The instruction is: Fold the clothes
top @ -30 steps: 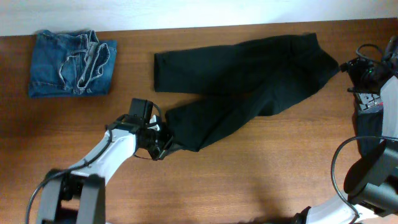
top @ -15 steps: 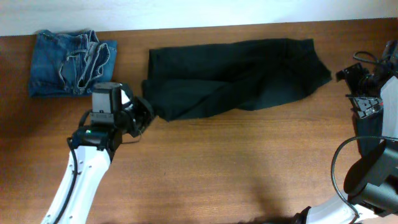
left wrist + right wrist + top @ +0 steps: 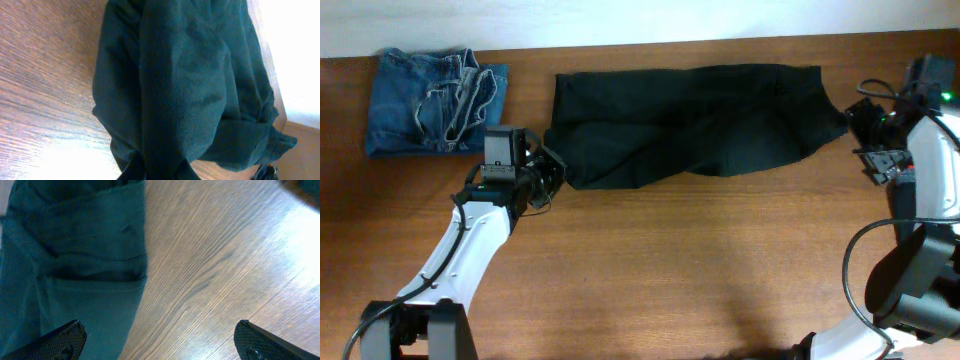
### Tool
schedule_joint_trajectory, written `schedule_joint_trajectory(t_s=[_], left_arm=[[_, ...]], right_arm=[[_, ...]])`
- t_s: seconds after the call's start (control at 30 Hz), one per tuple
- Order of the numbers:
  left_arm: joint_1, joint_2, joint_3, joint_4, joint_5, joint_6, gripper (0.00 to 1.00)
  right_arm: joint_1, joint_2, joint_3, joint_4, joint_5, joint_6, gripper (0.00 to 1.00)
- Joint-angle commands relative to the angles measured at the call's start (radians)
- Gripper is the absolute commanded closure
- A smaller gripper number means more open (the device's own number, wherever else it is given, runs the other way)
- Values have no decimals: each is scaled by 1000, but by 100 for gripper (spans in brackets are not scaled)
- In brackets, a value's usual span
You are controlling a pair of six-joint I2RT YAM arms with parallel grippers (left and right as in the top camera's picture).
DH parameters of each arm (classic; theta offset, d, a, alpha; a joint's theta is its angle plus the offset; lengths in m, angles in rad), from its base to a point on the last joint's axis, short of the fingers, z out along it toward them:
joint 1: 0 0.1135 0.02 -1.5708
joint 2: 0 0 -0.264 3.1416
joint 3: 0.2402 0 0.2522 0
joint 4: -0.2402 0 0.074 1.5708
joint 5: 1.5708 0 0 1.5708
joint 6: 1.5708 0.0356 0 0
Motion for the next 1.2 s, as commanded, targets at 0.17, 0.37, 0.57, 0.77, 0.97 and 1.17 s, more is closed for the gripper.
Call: schedule_joint_trajectory(t_s=[0.17,0.37,0.57,0.77,0.97,1.17], left_arm=[[7,-2,10,57,-179,-177,99],[7,-1,10,57,-177,-153,94],[7,-1,10,42,-179,-150,92],[7,-1,10,39,-179,-92,46],[11,-2,10,31,-193,46,1],[143,-52,40,-209,-263,143,1]], right_arm=[[269,-34,17,79,-10,41,0],[549,-26,17,181,-9,-435,1],[724,23,17,251,5,-1071,1],[776,86,17,262,5,-1220,1],[831,101,17,278,7,-1252,1],[958,101,17,280,97,-1290,1]])
